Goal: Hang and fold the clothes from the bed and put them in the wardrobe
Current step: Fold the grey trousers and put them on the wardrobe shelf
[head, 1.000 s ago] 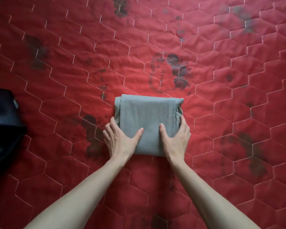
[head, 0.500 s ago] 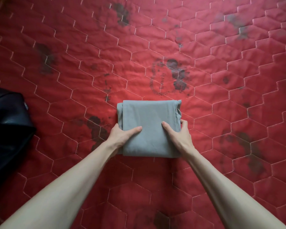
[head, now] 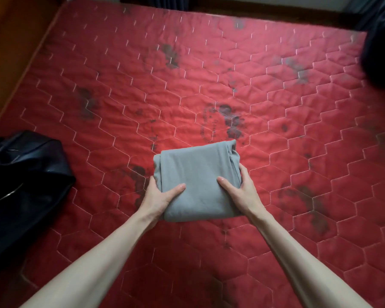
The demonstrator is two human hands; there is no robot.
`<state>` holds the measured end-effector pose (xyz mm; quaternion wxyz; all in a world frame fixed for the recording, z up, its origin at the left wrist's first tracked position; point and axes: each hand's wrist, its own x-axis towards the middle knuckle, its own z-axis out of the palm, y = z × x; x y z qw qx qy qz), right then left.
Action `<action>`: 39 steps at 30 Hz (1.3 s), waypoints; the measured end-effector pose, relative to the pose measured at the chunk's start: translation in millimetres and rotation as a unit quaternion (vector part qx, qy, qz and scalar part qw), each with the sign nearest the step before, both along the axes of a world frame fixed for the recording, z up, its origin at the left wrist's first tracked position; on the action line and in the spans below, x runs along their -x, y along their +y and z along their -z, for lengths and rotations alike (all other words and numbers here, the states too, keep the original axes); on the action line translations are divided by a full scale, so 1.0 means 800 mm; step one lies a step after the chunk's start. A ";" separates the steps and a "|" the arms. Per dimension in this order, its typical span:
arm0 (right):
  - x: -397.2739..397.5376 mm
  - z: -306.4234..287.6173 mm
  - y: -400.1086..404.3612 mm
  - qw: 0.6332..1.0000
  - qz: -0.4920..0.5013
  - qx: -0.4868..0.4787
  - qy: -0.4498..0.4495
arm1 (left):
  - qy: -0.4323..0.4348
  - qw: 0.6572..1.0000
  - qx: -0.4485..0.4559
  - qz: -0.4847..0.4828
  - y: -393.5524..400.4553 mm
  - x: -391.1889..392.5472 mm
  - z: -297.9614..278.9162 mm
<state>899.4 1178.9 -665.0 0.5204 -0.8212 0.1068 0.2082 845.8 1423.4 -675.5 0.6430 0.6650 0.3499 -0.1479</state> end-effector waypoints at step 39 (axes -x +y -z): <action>0.257 -0.692 0.206 0.904 -0.306 -0.291 -0.060 | -0.310 0.873 -0.149 -0.347 0.069 0.451 -0.710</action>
